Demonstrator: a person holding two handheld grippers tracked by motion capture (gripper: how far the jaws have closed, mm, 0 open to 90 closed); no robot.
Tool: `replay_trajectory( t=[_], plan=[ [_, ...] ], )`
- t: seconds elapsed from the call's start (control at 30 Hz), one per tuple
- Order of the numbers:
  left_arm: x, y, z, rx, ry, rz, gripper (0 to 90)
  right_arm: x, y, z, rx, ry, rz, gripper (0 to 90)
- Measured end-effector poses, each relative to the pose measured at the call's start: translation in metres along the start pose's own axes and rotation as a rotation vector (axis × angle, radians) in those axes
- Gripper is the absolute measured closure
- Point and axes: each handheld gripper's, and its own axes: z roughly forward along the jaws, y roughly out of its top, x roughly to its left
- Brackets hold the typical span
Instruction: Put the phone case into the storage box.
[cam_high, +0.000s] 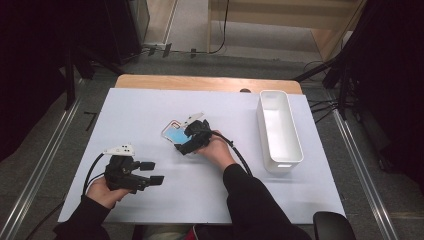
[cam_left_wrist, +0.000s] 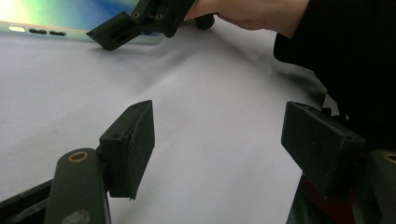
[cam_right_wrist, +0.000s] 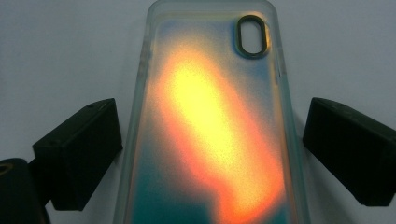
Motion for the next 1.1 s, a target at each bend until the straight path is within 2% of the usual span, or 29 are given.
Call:
replay_trajectory(
  t=[0.23, 0.77, 0.9, 1.1],
  plan=[
    [0.0, 0.0, 0.0, 0.002, 0.002, -0.002, 25.7, 0.0, -0.001, -0.003, -0.022, -0.017, 0.01, 14.4],
    [0.0, 0.0, 0.0, -0.001, 0.004, 0.0, 25.7, 0.0, 0.0, -0.004, -0.011, -0.019, 0.021, 15.4],
    [0.0, 0.0, 0.0, -0.001, 0.005, -0.001, 25.7, -0.001, 0.002, -0.006, -0.012, 0.006, 0.036, 15.4],
    [0.0, 0.0, 0.0, -0.012, 0.002, -0.004, 25.7, 0.0, 0.006, -0.015, -0.028, 0.021, 0.059, 15.5]
  ],
)
